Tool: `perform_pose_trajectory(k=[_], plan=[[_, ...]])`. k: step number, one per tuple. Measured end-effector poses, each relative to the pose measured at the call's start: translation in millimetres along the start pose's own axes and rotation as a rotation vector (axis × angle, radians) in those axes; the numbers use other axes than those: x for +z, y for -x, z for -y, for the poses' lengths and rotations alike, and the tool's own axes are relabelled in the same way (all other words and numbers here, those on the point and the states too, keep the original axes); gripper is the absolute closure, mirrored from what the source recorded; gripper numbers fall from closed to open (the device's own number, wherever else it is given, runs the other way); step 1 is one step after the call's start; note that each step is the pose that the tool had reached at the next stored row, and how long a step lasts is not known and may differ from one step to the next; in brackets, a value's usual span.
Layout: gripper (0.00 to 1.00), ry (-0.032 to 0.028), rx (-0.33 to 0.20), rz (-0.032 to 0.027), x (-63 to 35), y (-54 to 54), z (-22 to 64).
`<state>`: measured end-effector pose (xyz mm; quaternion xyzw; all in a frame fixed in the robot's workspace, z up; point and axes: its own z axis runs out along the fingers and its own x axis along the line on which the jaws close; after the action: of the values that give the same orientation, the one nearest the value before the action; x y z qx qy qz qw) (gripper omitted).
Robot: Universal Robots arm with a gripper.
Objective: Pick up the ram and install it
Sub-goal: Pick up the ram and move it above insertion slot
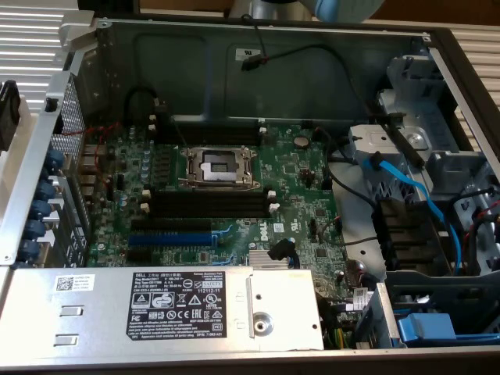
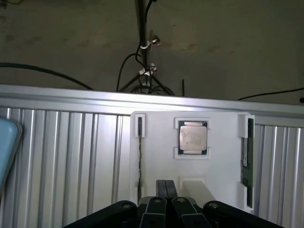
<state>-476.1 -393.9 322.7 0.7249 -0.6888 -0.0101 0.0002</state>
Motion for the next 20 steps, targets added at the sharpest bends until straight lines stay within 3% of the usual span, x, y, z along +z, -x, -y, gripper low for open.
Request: perform_pose_trajectory(k=[10, 14, 20], plan=[[0.90, -0.0028, 0.000, -0.0020, 4.8, -0.7, 0.0], [0.90, 0.0013, 0.001, -0.0018, 6.4, -0.8, -0.1], [0.90, 0.0025, 0.001, -0.0043, 15.7, -1.5, -0.4]])
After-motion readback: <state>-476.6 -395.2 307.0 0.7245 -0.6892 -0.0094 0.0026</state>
